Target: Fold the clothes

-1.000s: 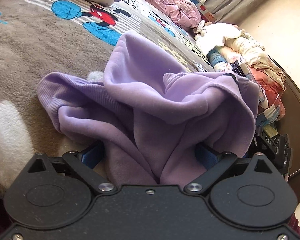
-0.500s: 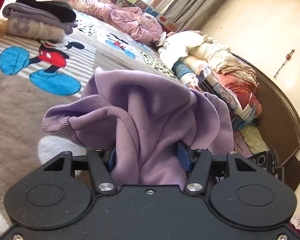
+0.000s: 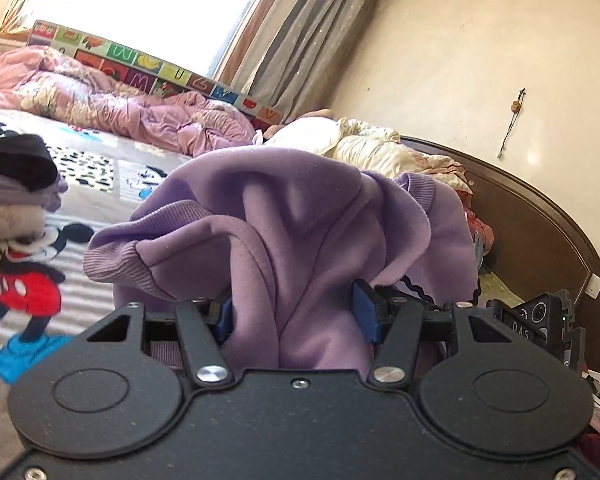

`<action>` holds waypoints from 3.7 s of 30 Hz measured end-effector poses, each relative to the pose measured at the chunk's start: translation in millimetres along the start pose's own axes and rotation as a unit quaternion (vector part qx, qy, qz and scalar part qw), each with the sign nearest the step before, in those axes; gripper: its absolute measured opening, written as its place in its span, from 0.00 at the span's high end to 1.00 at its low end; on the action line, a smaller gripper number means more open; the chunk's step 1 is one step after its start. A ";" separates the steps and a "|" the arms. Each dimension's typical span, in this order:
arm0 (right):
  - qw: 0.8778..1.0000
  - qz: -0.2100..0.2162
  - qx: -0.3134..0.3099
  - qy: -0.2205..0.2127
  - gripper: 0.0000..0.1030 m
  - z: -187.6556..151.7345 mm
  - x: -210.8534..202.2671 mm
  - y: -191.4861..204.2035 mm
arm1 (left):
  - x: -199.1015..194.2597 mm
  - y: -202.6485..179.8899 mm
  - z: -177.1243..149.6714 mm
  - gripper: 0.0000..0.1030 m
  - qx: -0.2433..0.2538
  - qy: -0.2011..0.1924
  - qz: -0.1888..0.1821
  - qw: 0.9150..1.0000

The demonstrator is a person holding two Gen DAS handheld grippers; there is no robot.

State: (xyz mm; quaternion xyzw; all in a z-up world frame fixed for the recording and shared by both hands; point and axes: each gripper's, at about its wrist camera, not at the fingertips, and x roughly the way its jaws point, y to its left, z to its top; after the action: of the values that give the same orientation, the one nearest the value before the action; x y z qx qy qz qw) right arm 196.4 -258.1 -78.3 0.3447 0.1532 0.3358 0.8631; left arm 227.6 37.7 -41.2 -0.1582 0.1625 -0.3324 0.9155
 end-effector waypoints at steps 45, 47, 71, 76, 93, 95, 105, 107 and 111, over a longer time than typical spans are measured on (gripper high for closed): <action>0.972 -0.227 -0.028 0.048 0.11 4.9 157.1 -83.5 | 120.3 136.5 23.4 0.15 0.004 0.104 0.120 0.987; 0.972 -0.231 -0.023 0.047 0.10 8.2 149.4 -80.3 | 112.8 134.4 31.0 0.13 0.008 0.097 0.118 0.988; 0.926 -0.242 -0.286 -0.033 0.07 79.9 129.0 -69.2 | 131.0 91.2 47.1 0.10 0.133 0.015 0.112 0.985; 0.928 -0.215 -0.303 -0.005 0.07 85.1 137.1 -78.0 | 147.0 110.4 44.4 0.10 0.115 0.016 0.109 0.987; 0.946 -0.162 -0.280 0.026 0.68 86.3 122.6 -94.6 | 103.9 137.1 53.8 0.75 0.070 -0.007 0.023 0.997; 0.948 -0.155 -0.279 0.019 0.71 82.8 113.9 -87.4 | 90.9 133.4 55.0 0.76 0.066 -0.016 0.019 0.998; 0.942 -0.137 -0.306 -0.007 0.71 54.9 62.9 -45.8 | 26.7 116.7 34.1 0.77 0.048 -0.026 0.042 0.998; 0.939 -0.141 -0.313 -0.005 0.71 46.9 57.8 -39.2 | 19.3 113.0 28.9 0.77 0.045 -0.021 0.051 0.997; 0.933 -0.152 -0.327 0.001 0.56 32.5 48.7 -26.5 | 8.2 100.0 22.1 0.70 0.049 -0.006 0.064 0.997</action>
State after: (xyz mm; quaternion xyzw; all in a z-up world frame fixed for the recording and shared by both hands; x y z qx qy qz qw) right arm 260.4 -255.0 -75.1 0.0160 0.0859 0.2325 0.9687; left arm 298.3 109.2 -62.7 -0.1046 0.1507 -0.2795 0.9425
